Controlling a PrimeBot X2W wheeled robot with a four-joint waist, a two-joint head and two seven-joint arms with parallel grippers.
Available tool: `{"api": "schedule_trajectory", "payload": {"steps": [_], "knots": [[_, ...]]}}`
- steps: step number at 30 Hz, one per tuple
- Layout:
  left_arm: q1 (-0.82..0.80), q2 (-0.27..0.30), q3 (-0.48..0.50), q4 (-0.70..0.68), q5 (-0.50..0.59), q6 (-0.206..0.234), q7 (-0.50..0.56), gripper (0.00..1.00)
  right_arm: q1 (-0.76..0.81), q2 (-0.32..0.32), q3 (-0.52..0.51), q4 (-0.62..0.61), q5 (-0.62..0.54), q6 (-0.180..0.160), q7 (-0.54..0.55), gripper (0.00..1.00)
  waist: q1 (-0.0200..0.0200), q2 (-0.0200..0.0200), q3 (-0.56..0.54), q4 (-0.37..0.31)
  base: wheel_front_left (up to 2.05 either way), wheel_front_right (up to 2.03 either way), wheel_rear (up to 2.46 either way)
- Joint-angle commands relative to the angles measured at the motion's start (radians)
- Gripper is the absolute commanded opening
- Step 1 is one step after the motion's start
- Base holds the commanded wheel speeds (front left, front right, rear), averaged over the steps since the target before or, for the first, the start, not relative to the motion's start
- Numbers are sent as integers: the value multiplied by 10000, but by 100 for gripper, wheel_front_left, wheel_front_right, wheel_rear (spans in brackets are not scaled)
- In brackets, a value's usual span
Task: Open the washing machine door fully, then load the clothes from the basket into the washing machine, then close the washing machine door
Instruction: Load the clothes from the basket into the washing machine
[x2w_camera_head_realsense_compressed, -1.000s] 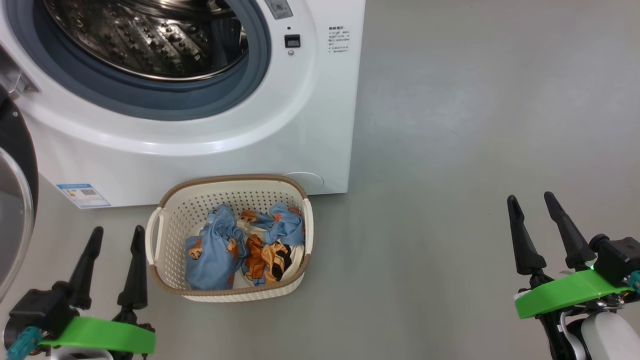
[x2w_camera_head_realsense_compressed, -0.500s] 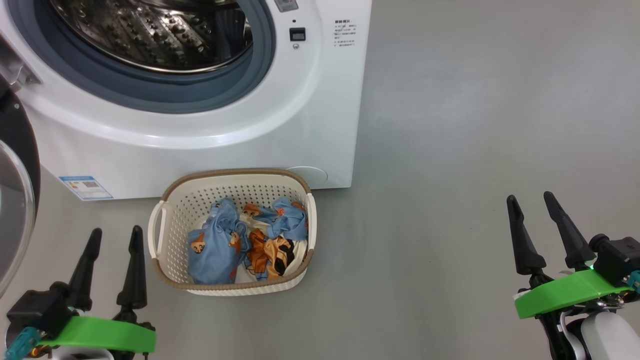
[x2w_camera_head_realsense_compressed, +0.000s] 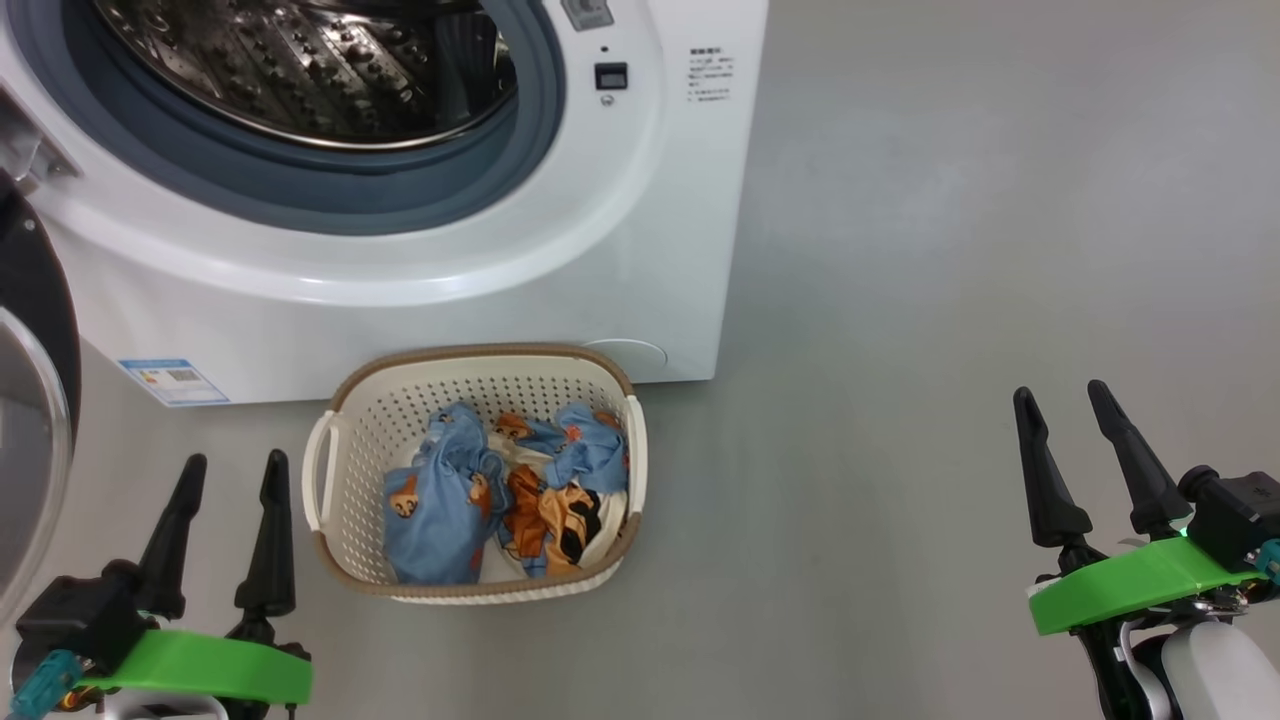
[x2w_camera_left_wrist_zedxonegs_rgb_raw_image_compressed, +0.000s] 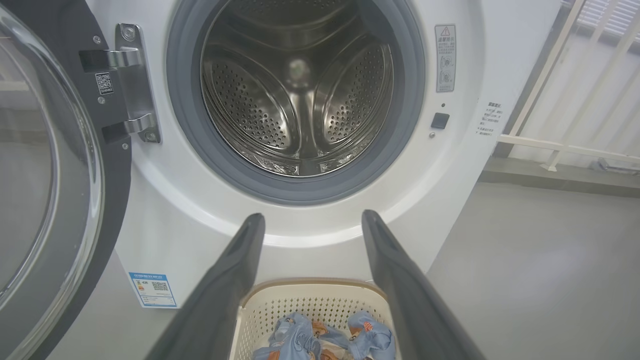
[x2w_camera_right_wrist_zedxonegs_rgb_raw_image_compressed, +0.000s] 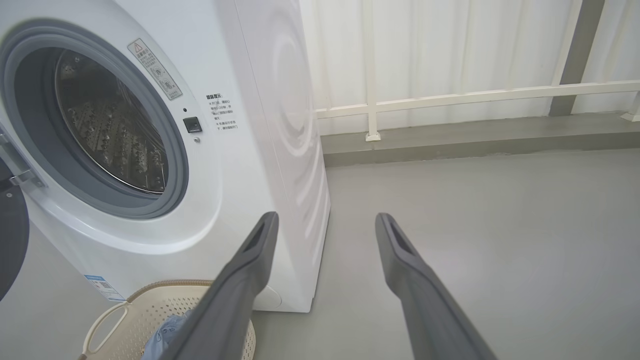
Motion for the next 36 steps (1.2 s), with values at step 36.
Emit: {"api": "schedule_trajectory", "payload": {"steps": [36], "knots": [[-573,48,-102,267,-64,-19,-51,100,-486,55,154,-380,-27,56,-122,100,0,0,529,-18,17,-44,27]]}}
